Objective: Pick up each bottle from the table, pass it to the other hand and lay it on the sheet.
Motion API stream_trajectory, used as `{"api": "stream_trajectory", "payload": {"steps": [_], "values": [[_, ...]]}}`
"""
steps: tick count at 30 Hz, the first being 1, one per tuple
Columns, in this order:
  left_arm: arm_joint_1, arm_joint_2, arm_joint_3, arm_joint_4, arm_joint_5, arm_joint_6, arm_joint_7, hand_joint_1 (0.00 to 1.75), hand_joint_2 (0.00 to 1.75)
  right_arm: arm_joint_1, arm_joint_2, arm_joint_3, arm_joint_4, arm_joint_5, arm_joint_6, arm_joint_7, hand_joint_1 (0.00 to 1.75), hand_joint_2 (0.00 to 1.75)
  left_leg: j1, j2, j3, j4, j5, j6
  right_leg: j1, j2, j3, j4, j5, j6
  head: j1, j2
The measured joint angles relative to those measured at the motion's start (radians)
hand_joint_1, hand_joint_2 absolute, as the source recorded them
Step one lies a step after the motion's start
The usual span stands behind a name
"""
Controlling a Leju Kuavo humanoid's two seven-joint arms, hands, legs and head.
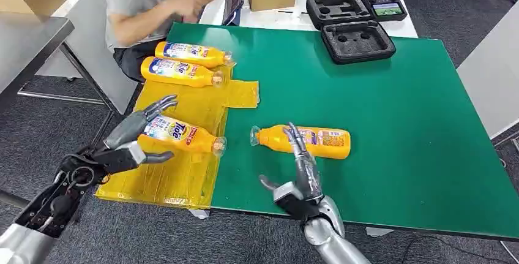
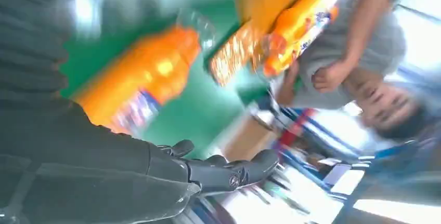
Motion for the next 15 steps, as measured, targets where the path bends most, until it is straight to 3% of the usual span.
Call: {"api": "stream_trajectory", "payload": {"steps": [2,4,15], "values": [[0.044,-0.054,-0.001,0.002,-0.004,0.029,-0.035,0.0,1.75,-0.015,0.0,-0.068,0.022,0.283,-0.011,0.026,0.0,1.75,-0.001,0.0,0.0,0.0,0.0,0.0,-0.001,0.0,0.0,0.0,0.0,0.0,0.0,0.0],[0.092,-0.114,-0.005,0.001,-0.006,0.044,-0.041,0.0,1.75,-0.039,-0.005,-0.138,0.042,0.415,-0.013,0.051,0.0,1.75,-0.002,-0.001,-0.001,0.0,0.0,0.0,-0.002,-0.001,0.0,0.0,0.0,0.0,0.0,0.0],[0.191,-0.274,-0.009,-0.04,0.079,0.0,-0.043,0.0,1.75,-0.107,-0.055,-0.262,0.097,0.462,-0.015,0.121,0.0,1.75,-0.002,-0.001,-0.001,0.001,0.0,0.001,-0.002,-0.001,0.0,0.0,0.0,0.001,0.0,0.0]]}}
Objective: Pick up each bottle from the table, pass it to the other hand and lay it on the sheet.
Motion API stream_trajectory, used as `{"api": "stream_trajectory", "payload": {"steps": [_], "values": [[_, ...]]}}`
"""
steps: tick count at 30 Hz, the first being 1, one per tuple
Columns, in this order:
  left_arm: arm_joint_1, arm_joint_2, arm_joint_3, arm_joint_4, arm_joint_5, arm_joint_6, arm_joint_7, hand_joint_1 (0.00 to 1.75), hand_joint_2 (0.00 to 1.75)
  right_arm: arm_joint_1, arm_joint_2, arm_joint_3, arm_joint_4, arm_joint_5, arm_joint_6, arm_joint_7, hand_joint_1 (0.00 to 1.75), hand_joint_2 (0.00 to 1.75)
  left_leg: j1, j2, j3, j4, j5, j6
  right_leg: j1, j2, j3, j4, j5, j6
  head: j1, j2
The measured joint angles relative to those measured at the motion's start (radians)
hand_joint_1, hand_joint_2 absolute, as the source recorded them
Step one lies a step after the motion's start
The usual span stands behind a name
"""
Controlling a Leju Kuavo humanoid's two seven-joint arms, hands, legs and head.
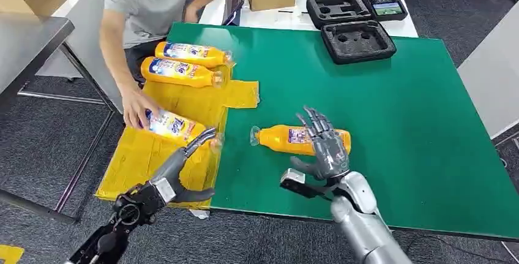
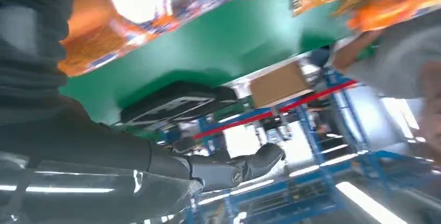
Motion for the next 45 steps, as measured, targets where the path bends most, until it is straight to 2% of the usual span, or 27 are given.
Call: {"api": "stream_trajectory", "payload": {"steps": [5,10,13,17,25,36,45], "values": [[0.021,-0.073,0.022,-0.021,0.058,-0.015,0.0,0.0,1.75,-0.023,-0.041,-0.006,0.014,-0.031,0.039,0.027,0.0,1.75,-0.001,0.0,0.0,0.0,0.0,0.0,-0.001,0.0,0.0,0.0,0.0,0.0,0.001,0.0],[0.028,-0.098,0.037,-0.027,0.065,-0.019,0.0,0.0,1.75,-0.03,-0.054,-0.006,0.024,-0.03,0.04,0.031,0.0,1.75,0.0,0.0,0.0,0.0,0.0,0.0,0.0,0.0,0.0,0.0,0.0,0.0,0.0,0.0],[0.028,-0.112,0.043,-0.028,0.08,-0.036,0.0,0.0,1.75,-0.036,-0.062,-0.007,0.034,-0.006,0.041,0.075,0.0,1.75,0.0,0.0,0.0,0.0,0.0,0.0,0.0,0.0,0.0,0.0,0.0,0.0,0.0,0.0],[0.024,-0.127,0.047,-0.027,0.081,-0.049,0.0,0.0,1.75,-0.051,-0.078,-0.026,0.058,-0.031,0.118,0.096,0.0,1.75,0.0,0.0,0.0,0.0,0.0,0.0,0.0,0.0,0.0,0.0,0.0,0.0,0.0,0.0],[0.001,-0.145,0.047,-0.016,0.075,-0.058,0.0,0.0,1.75,-0.079,-0.095,-0.04,0.132,-0.025,0.257,0.113,0.0,1.75,0.0,0.0,0.0,0.0,0.0,0.0,0.0,0.0,0.0,0.0,0.0,0.0,0.0,0.0],[-0.012,-0.156,0.046,-0.007,0.069,-0.059,0.0,0.0,1.75,-0.092,-0.095,-0.04,0.172,-0.024,0.274,0.114,0.0,1.75,0.0,0.0,0.0,0.0,0.0,0.0,0.0,0.0,0.0,0.0,0.0,0.0,0.0,0.0],[-0.016,-0.161,0.045,0.001,0.053,-0.077,0.0,0.0,1.75,-0.125,-0.092,-0.024,0.222,0.046,0.393,0.17,0.0,1.75,0.0,0.0,0.001,0.0,0.0,0.0,0.0,0.0,0.0,0.0,0.0,0.0,0.0,0.0]]}}
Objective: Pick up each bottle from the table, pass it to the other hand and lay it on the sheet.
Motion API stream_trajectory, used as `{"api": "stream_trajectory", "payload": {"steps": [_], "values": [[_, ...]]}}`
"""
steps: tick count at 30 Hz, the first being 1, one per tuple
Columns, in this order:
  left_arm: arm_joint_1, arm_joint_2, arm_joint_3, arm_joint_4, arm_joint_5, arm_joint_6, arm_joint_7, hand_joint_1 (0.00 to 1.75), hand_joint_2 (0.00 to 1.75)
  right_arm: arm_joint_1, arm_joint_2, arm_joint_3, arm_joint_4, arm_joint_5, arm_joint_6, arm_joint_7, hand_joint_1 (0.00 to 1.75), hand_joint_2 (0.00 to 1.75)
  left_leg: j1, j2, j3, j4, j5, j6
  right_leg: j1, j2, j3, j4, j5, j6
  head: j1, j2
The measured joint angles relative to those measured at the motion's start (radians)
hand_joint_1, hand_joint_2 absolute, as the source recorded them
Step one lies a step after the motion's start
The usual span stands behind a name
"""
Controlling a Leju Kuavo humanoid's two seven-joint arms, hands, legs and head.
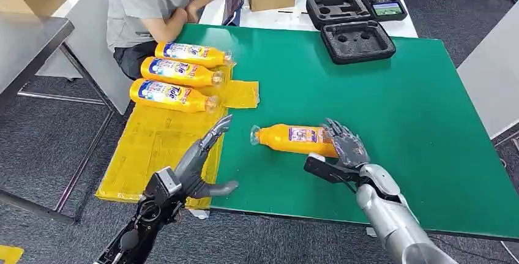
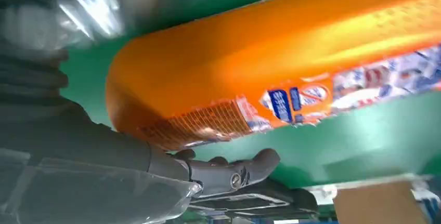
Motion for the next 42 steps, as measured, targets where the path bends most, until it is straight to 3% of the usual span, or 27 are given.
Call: {"api": "stream_trajectory", "payload": {"steps": [12,23,24,25,33,42], "values": [[0.0,0.0,-0.007,0.0,0.002,0.003,0.0,0.0,1.75,-0.092,-0.003,0.087,0.074,0.134,0.085,0.124,0.0,1.75,0.0,0.0,0.002,0.0,0.0,0.0,0.0,0.0,0.002,0.0,0.0,0.0,0.0,0.0],[0.0,0.0,-0.007,0.008,-0.001,0.0,0.0,0.0,1.75,-0.129,0.007,0.174,0.113,0.229,0.048,0.225,0.0,1.75,0.0,0.0,0.007,0.0,0.0,0.0,0.0,0.0,0.007,0.0,0.0,0.0,0.0,0.0],[-0.001,0.0,-0.008,0.009,-0.001,0.0,0.0,0.0,1.75,-0.131,0.009,0.175,0.114,0.227,0.055,0.225,0.37,1.75,0.0,0.0,0.007,0.0,0.0,0.0,0.0,0.0,0.007,0.0,0.0,0.0,0.0,0.0],[-0.002,0.0,-0.008,0.009,-0.001,0.0,0.0,0.0,1.75,-0.133,0.01,0.177,0.116,0.226,0.058,0.225,1.73,1.75,0.0,0.0,0.007,0.0,0.0,0.0,0.0,0.0,0.007,0.0,0.0,0.0,0.0,0.0],[-0.019,0.0,-0.018,0.022,-0.007,0.008,0.0,0.0,1.75,-0.154,0.008,0.177,0.14,0.182,0.167,0.166,1.75,1.75,0.0,0.001,0.011,0.0,0.0,0.0,0.0,0.0,0.01,0.0,0.0,0.0,0.0,0.0],[-0.035,0.0,-0.031,0.034,-0.018,0.022,0.0,0.0,1.75,-0.166,0.003,0.172,0.167,0.145,0.175,0.141,1.75,1.75,0.0,0.001,0.011,0.0,0.0,0.0,0.0,0.0,0.011,0.0,0.0,0.0,0.0,0.0]]}}
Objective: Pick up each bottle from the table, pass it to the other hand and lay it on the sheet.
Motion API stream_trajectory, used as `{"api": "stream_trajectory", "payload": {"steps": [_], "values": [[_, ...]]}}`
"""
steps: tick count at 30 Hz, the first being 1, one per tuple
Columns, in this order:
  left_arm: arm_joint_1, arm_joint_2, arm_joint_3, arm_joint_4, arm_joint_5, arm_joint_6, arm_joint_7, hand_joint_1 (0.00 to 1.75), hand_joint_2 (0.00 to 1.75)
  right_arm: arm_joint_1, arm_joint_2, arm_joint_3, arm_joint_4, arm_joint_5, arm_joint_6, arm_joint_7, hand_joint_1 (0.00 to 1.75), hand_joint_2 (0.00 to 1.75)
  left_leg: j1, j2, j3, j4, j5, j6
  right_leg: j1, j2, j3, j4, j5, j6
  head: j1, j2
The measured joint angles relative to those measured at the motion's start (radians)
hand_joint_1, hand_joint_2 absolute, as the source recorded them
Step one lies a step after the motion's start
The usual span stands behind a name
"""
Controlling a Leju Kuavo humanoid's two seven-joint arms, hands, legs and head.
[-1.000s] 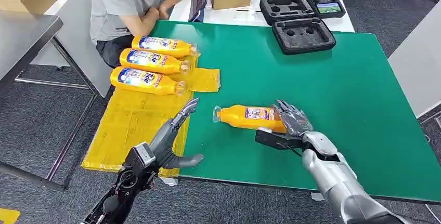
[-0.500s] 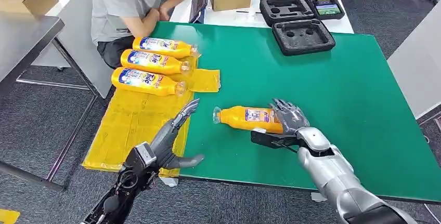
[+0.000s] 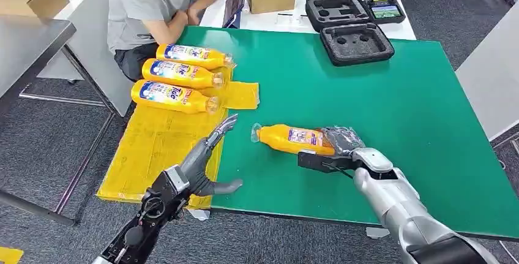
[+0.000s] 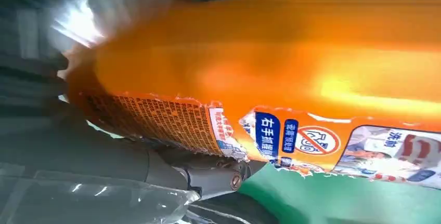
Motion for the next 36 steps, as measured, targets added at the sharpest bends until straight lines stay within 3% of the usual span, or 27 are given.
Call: {"api": "stream_trajectory", "payload": {"steps": [10,14,17,19,23,36], "values": [[-0.016,-0.003,-0.005,0.013,-0.01,0.0,0.0,0.0,1.75,0.009,0.001,-0.007,0.005,-0.03,-0.026,-0.016,1.75,1.75,0.0,0.0,0.001,0.0,0.0,0.0,0.0,0.0,0.001,0.0,0.0,0.0,0.0,0.0],[-0.016,-0.013,-0.005,0.01,0.044,0.066,0.0,0.0,1.75,0.053,0.008,-0.1,-0.003,-0.316,-0.001,-0.258,1.75,1.75,0.0,0.0,0.0,0.0,0.0,0.0,0.0,0.0,0.001,0.0,0.0,0.0,0.0,0.0],[-0.015,-0.027,0.003,-0.012,0.134,0.097,0.0,0.0,1.75,0.103,0.025,-0.191,-0.024,-0.442,0.017,-0.35,1.75,1.75,0.0,0.0,0.0,0.0,-0.001,0.0,0.0,0.0,0.001,0.0,0.0,0.0,0.0,0.0],[-0.009,-0.047,0.023,-0.025,0.215,0.111,0.0,0.0,1.75,0.141,0.035,-0.242,-0.055,-0.599,0.108,-0.404,1.75,1.75,0.0,-0.001,-0.002,0.0,-0.001,0.0,0.001,-0.001,0.0,0.0,0.0,0.0,0.0,0.0],[-0.006,-0.084,0.065,-0.024,0.302,0.122,0.0,0.0,1.75,0.22,0.045,-0.279,-0.163,-0.825,0.167,-0.431,1.75,1.75,0.0,-0.002,-0.005,0.0,0.0,0.0,0.001,-0.002,-0.003,0.0,0.0,0.0,0.0,0.0],[-0.041,-0.156,0.099,0.163,0.469,-0.028,0.021,0.0,1.75,0.344,0.083,-0.272,-0.37,-1.072,0.269,-0.433,1.75,1.75,0.0,-0.002,-0.009,0.0,0.0,0.0,0.0,-0.002,-0.007,0.0,0.0,0.0,0.0,0.0]]}}
